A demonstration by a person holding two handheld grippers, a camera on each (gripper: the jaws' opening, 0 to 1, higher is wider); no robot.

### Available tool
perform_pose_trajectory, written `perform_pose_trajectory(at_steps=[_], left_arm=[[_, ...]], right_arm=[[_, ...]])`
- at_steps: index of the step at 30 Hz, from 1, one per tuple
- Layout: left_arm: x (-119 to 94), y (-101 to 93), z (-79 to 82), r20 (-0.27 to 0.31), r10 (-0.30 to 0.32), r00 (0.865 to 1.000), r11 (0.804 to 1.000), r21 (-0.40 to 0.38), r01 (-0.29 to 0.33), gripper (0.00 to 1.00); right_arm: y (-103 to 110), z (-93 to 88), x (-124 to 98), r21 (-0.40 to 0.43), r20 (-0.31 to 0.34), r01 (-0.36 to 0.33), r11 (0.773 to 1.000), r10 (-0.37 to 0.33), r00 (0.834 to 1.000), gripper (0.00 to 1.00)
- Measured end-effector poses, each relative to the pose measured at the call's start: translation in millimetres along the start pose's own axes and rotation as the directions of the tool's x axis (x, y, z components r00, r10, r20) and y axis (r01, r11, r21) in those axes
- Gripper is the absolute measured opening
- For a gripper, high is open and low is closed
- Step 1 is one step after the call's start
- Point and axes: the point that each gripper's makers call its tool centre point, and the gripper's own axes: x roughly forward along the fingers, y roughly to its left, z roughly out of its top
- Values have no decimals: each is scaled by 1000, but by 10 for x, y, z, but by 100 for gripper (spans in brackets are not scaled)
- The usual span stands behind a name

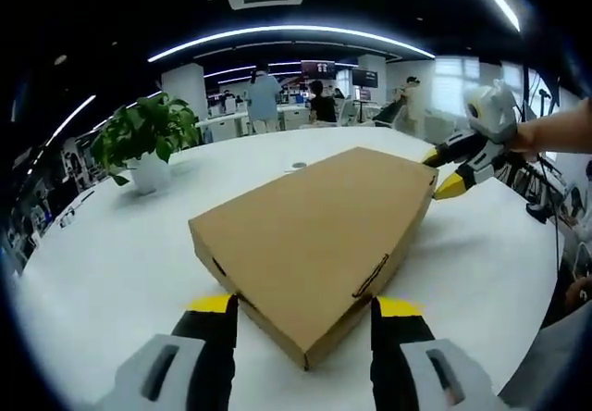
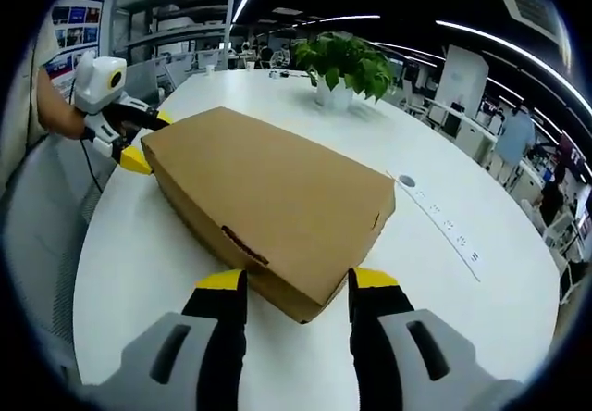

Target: Operate the shoe box by opening the lid, removing the specified soft item, and placing it in the target area until the item is outside and the box remains undamaged.

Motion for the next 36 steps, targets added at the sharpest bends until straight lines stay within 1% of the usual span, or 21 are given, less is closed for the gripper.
perform_pose_trajectory(at_steps=[10,20,25,29,33,36], left_arm=[[4,-7,-1,-12,-13,1000,1000,2,13,57],[1,35,-5,-44,-40,998,999,13,41,56],[-7,79,-12,-61,-63,996,998,26,64,56],[-26,118,-16,-85,-98,992,994,44,102,54],[-38,161,-25,-111,-115,987,991,58,122,54],[-50,187,-37,-116,-127,985,989,64,135,54]], right_arm=[[-8,-14,11,29,-14,11,1000,-11,1000,39],[44,-22,9,43,-21,31,999,-30,999,39],[98,-21,-5,64,-16,52,997,-51,999,39],[152,-19,-15,79,-36,72,994,-70,997,39],[225,-12,-18,96,-51,92,991,-88,995,39],[264,-9,-23,104,-53,102,989,-97,994,39]])
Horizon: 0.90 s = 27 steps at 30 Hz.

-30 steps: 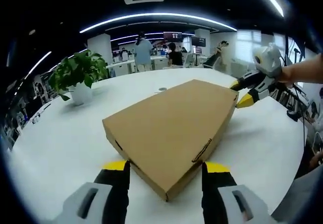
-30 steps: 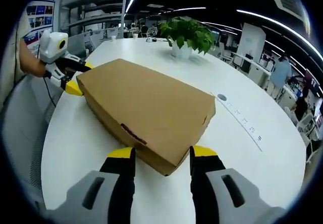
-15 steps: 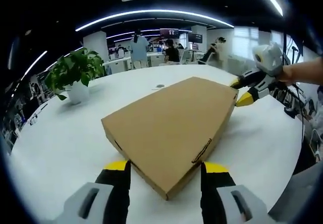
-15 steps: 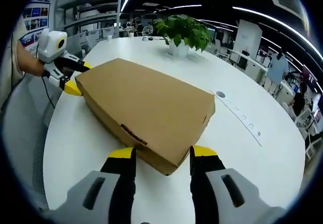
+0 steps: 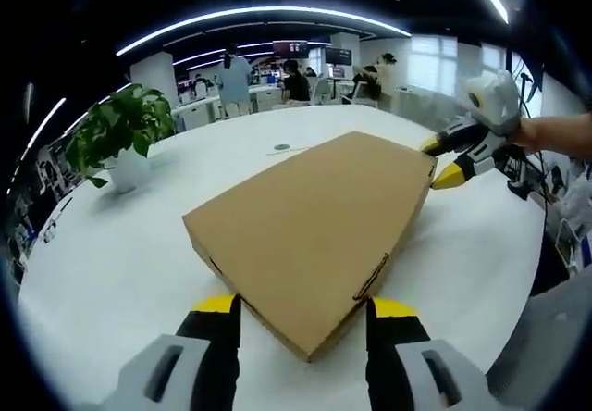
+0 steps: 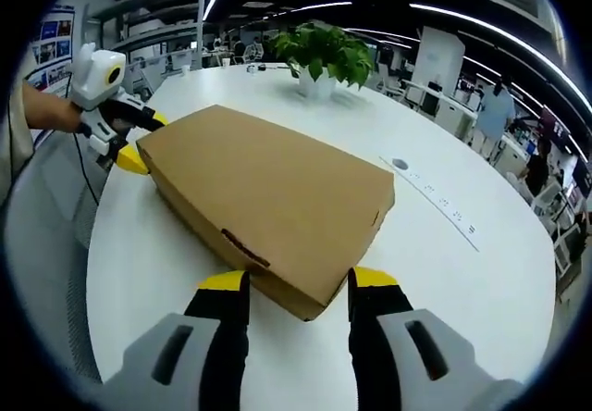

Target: Operate the shoe box by opening the lid, removing the specified soft item, and placing it in the target area until the item is outside and the box remains undamaged.

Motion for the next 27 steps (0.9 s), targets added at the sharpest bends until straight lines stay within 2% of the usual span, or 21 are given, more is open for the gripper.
perform_pose_trajectory(at_steps=[12,27], left_arm=[[-73,108,-62,-20,-60,998,997,45,61,53],[-145,280,-138,-54,-143,988,983,108,148,52]], right_arm=[[193,1,-24,39,-12,46,998,-46,999,39],[479,30,-48,108,-28,109,988,-106,994,39]])
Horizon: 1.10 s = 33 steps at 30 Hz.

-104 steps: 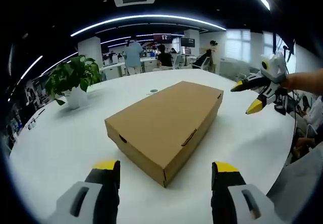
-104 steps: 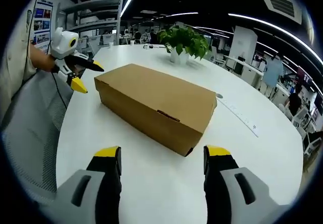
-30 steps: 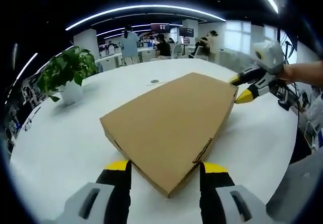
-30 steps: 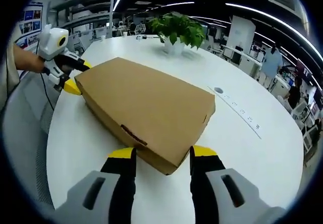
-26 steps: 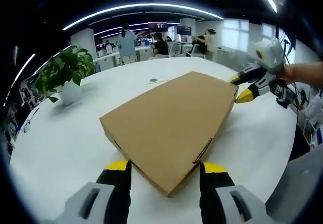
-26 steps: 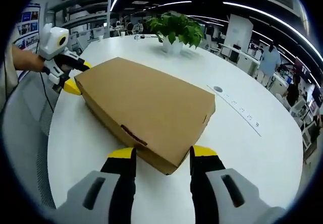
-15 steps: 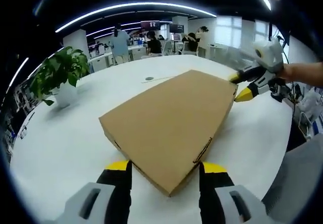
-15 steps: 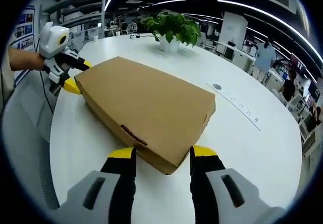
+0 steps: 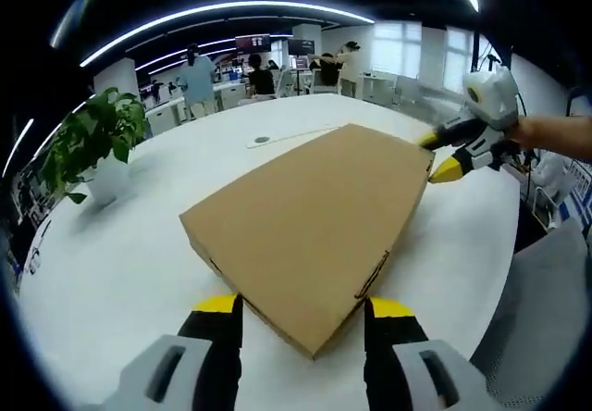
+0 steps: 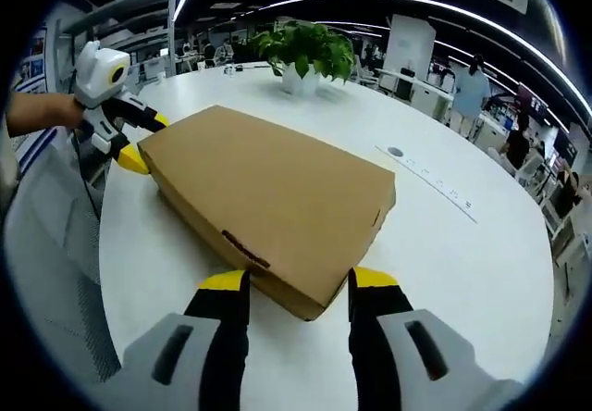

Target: Operate the shoe box by opening the lid, removing the specified soft item, and placing it in the target area until the item is outside and the box remains undamaged.

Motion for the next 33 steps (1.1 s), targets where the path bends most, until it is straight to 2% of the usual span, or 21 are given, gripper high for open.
perform_pose_trajectory(at_steps=[10,19,33], left_arm=[[-94,115,-74,-30,-66,997,996,61,68,51],[-184,147,-129,-51,-102,994,991,80,106,50],[-285,213,-207,-81,-145,986,980,125,155,50]], right_arm=[[226,18,-34,69,-5,25,997,-25,1000,39],[402,22,-64,113,5,42,993,-43,999,38],[681,6,-120,139,0,50,989,-50,999,39]])
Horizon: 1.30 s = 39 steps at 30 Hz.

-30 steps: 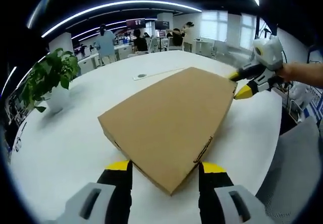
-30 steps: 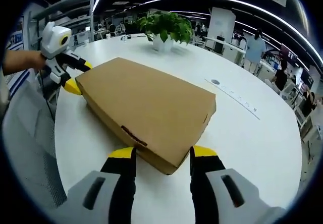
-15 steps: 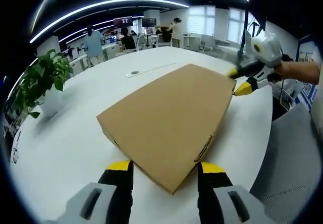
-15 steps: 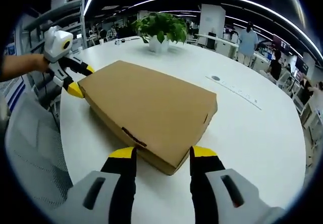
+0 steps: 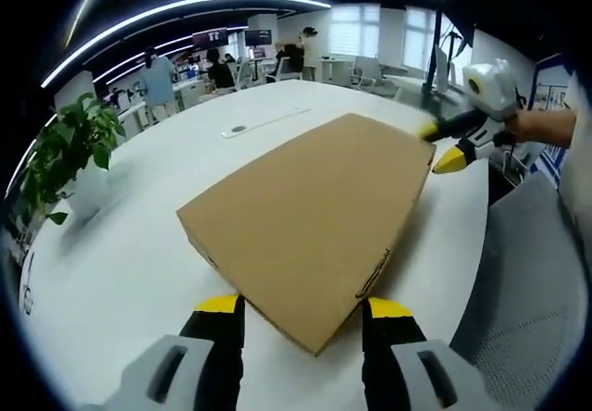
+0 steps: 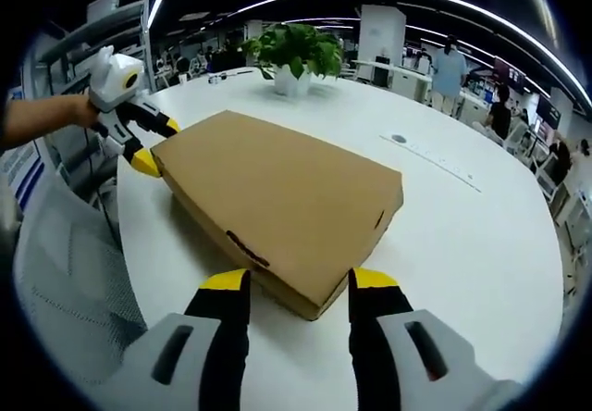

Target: Operate the shoe box by opening the lid, removing the specified soft item, and placing it in the target area until the item is outside and the box remains undamaged.

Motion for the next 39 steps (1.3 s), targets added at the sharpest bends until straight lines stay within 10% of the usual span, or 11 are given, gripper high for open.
perform_pose_trajectory(at_steps=[39], left_arm=[[-272,136,-344,-2,27,1000,998,-64,-27,43]], right_arm=[[535,18,-48,53,106,-82,995,76,991,45]])
